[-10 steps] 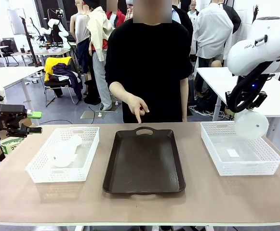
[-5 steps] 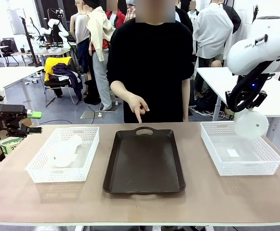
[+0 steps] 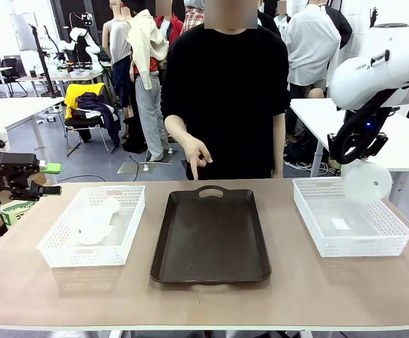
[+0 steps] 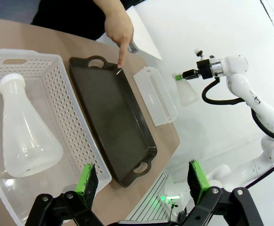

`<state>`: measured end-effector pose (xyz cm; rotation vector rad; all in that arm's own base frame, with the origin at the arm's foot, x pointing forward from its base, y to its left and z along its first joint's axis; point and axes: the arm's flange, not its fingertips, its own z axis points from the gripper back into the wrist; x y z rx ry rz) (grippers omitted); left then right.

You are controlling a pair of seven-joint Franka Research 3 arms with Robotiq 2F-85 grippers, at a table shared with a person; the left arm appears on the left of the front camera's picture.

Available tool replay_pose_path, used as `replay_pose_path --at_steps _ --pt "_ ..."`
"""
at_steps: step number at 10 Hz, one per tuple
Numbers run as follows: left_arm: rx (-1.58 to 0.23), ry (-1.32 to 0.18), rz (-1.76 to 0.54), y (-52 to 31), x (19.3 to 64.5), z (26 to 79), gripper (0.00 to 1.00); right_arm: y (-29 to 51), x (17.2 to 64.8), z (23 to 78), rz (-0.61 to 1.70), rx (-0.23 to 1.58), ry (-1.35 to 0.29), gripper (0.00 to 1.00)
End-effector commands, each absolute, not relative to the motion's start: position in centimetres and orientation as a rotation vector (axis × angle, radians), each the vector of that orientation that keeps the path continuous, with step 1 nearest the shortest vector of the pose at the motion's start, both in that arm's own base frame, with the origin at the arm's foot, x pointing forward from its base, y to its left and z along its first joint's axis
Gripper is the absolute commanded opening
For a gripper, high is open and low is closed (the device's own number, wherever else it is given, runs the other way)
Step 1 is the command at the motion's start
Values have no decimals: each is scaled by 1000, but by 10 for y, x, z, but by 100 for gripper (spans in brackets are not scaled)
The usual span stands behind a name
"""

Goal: Prepare the laboratory tools.
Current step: While moving the picked Big flask to the Handle tray indicated by the person, stop as directed by the person.

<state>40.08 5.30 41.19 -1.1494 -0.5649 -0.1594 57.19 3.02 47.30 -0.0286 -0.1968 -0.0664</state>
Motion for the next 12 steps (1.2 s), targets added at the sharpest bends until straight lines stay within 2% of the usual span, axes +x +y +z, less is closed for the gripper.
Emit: replay_pose_path --at_steps 1,6,12 --pt "-1160 -570 -165 55 400 413 100 55 570 489 33 -18 -199 0" --pt "-1160 -570 -165 55 400 413 100 160 564 527 335 51 -307 0" --pt "-1160 -570 -165 55 400 413 100 308 552 484 607 49 -218 0"
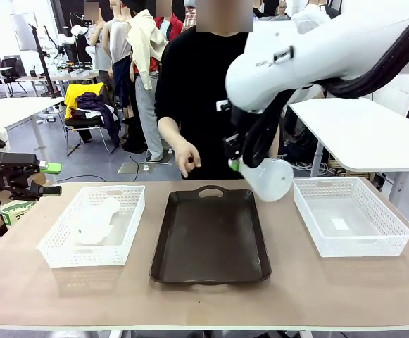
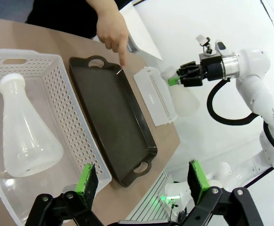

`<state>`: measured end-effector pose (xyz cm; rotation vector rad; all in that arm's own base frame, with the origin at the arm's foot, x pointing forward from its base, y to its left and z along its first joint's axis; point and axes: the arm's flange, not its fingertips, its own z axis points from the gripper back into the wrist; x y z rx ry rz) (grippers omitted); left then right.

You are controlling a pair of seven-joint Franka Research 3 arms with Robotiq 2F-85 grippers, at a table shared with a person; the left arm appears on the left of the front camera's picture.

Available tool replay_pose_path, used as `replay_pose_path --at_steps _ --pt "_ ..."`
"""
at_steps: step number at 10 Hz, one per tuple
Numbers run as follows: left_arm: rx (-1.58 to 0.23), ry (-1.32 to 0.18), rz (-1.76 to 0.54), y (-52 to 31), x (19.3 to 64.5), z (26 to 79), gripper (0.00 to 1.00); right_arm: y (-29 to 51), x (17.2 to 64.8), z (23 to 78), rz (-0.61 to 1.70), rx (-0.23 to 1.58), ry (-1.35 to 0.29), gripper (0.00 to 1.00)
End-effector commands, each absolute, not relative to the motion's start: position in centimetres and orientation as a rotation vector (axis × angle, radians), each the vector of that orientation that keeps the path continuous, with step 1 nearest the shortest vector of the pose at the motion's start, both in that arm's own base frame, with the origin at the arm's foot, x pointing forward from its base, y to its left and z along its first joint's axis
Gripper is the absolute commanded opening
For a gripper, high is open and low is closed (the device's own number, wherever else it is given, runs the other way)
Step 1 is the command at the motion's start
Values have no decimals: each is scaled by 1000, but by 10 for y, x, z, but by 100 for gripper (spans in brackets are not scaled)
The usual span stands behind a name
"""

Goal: Prepare the laboratory tools.
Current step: While moving the picked Big flask to the Handle tray indicated by the person, stop as directed by the person.

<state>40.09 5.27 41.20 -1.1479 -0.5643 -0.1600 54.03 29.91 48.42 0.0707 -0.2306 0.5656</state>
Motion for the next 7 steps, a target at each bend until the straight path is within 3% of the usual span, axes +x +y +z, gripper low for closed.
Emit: replay_pose_path --at_steps 1,7 --pt "-1160 -570 -165 55 400 413 100 326 551 475 628 53 -206 0" --pt "-1160 -570 -165 55 400 413 100 371 539 435 688 83 -180 0"
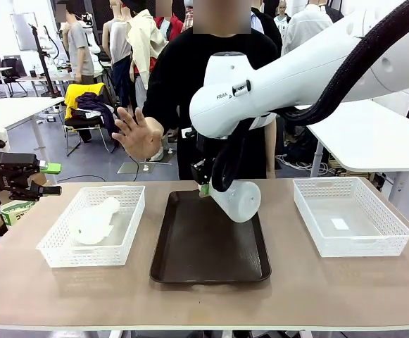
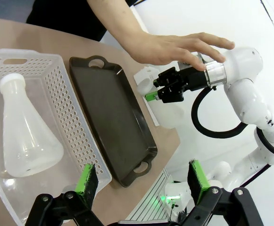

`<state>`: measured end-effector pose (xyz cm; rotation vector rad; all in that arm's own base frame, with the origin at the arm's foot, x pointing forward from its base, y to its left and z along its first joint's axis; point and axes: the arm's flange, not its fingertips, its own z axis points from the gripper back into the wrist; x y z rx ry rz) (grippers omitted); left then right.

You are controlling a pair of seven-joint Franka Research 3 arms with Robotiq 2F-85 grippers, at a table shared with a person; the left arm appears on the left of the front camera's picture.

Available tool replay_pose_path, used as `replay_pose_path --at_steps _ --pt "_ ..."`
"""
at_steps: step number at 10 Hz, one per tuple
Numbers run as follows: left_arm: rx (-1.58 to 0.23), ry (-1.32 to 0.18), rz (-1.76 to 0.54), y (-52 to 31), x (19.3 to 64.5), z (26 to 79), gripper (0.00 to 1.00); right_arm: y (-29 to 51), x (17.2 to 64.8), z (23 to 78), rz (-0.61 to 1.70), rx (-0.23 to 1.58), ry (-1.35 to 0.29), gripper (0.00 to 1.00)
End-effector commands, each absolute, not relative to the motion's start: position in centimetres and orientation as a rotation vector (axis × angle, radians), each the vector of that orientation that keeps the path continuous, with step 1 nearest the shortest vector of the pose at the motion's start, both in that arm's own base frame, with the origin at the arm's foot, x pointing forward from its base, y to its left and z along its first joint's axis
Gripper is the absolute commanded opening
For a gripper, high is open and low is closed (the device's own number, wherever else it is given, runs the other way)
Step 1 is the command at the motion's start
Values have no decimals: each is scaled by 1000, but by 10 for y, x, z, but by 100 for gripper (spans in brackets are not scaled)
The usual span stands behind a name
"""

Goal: Prepare the laboratory tools.
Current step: While moving the picked Big flask to the Handle tray indicated by the person, stop as directed by the person.

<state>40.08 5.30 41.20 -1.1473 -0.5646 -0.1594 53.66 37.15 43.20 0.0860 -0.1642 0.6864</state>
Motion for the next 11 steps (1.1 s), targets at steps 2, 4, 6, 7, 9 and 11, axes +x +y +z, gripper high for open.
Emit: replay_pose_path --at_steps 2,4,6,7,9,11 --pt "-1160 -570 -165 55 400 413 100 367 538 433 668 117 -201 0" --pt "-1160 -570 -165 55 400 413 100 360 538 434 644 135 -205 0" --pt "-1160 -570 -165 55 400 413 100 370 540 434 675 100 -185 0" --pt "-1160 -570 -165 55 400 413 100 370 540 434 675 100 -185 0" --pt "-1160 -570 -165 55 400 413 100 370 540 434 675 100 -185 0" --pt "-1160 -570 -165 55 400 413 100 370 540 434 675 100 -185 0"
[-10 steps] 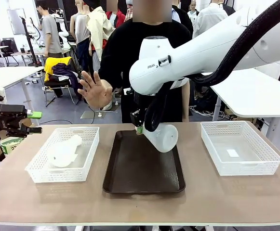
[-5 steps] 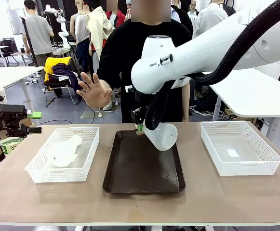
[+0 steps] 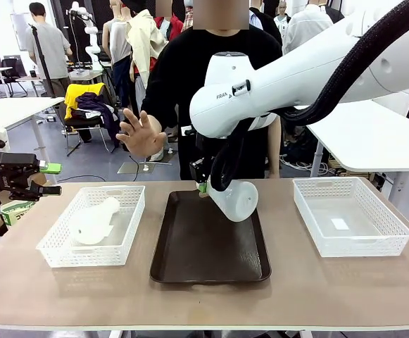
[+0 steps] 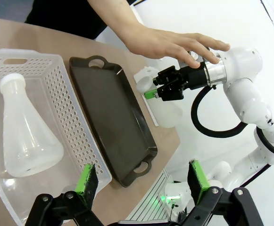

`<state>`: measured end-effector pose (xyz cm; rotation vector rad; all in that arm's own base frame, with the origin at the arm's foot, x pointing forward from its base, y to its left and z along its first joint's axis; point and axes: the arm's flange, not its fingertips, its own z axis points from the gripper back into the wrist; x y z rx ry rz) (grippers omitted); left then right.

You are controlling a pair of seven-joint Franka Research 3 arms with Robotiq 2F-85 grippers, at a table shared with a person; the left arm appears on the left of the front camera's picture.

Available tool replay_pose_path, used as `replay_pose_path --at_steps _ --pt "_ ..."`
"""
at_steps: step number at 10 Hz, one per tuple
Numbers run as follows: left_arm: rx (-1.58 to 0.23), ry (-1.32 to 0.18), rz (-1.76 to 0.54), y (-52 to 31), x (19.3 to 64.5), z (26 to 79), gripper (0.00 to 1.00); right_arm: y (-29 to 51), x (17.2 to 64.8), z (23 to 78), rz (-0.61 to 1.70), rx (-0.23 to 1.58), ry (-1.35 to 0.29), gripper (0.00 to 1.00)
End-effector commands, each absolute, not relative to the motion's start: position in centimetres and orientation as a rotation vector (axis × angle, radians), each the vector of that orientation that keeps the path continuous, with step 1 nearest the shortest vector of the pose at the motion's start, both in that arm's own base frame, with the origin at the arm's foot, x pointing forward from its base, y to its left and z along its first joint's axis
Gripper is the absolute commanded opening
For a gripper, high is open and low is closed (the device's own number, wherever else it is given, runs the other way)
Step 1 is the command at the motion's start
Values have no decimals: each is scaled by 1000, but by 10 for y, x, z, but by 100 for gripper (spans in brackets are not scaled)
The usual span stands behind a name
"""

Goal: Prepare the laboratory tools.
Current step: Place the picked Big flask upright in the Handle tray as instructed by the person.

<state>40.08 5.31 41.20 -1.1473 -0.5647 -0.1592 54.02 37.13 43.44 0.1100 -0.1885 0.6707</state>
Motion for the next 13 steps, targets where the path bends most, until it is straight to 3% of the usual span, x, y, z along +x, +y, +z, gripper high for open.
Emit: replay_pose_path --at_steps 1,13 --pt "-1160 -570 -165 55 400 413 100 370 540 434 675 100 -185 0" --pt "-1160 -570 -165 55 400 413 100 370 540 434 675 100 -185 0"
